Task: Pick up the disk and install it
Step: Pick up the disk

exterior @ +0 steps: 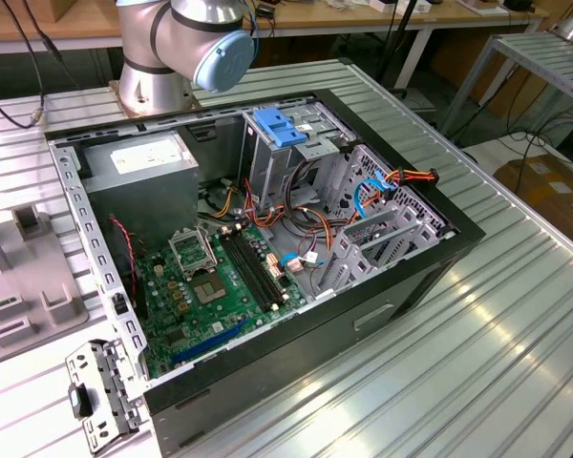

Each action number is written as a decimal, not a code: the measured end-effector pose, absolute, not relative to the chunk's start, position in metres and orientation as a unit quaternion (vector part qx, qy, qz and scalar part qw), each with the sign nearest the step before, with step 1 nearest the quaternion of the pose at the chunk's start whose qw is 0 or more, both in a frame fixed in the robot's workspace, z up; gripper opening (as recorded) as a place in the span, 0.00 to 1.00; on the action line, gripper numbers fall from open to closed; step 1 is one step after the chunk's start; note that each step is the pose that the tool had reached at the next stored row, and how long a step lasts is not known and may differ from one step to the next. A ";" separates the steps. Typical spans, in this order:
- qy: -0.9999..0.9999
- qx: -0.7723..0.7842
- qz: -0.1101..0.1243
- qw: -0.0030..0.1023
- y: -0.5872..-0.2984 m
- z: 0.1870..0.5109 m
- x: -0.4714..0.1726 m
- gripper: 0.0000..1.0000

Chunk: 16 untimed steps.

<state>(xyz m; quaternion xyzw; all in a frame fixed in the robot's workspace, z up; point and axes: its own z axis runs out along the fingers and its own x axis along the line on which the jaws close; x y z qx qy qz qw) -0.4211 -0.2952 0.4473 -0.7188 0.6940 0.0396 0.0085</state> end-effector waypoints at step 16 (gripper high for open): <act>0.694 -0.719 0.040 0.008 -0.295 0.454 -0.421 0.37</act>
